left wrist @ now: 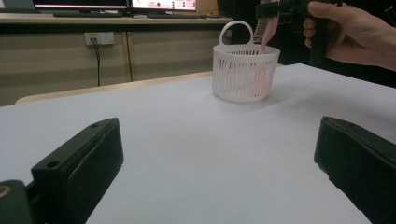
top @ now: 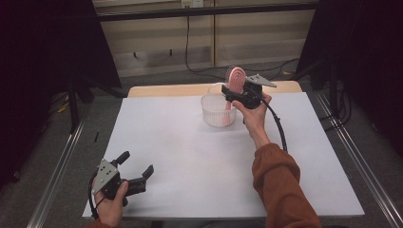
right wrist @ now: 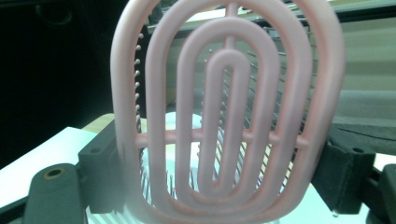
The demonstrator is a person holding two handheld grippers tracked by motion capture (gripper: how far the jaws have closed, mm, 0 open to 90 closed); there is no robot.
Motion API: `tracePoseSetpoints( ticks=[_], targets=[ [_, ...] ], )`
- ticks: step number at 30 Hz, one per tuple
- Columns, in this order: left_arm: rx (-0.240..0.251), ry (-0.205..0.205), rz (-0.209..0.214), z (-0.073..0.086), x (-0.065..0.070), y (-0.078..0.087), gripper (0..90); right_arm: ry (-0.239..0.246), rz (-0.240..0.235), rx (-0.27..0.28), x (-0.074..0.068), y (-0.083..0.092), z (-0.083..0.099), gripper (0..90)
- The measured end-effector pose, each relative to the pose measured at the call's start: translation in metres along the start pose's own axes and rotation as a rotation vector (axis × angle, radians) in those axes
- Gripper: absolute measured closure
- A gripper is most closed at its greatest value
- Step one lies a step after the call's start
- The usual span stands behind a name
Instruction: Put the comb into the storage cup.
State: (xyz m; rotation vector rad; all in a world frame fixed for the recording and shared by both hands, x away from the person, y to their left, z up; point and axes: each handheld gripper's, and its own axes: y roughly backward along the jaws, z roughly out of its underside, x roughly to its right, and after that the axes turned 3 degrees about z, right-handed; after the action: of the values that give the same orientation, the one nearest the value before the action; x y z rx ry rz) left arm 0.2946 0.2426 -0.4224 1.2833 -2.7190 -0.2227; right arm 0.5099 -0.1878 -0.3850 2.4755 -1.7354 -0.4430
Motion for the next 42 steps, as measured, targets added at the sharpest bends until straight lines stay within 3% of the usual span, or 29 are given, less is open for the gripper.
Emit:
tracePoseSetpoints(
  ticks=[19,32,42],
  targets=[
    [-0.005,-0.001,-0.002,0.001,0.0,-0.001,1.4,-0.026,-0.02,-0.062,0.019,0.013,-0.003,17.4],
    [-0.005,-0.002,-0.003,0.001,0.0,-0.001,1.4,-0.042,-0.042,-0.078,0.032,0.023,0.003,16.5],
    [-0.007,-0.005,-0.002,0.0,0.0,-0.001,1.4,-0.062,-0.05,-0.071,0.033,0.022,0.005,16.7]
  ],
)
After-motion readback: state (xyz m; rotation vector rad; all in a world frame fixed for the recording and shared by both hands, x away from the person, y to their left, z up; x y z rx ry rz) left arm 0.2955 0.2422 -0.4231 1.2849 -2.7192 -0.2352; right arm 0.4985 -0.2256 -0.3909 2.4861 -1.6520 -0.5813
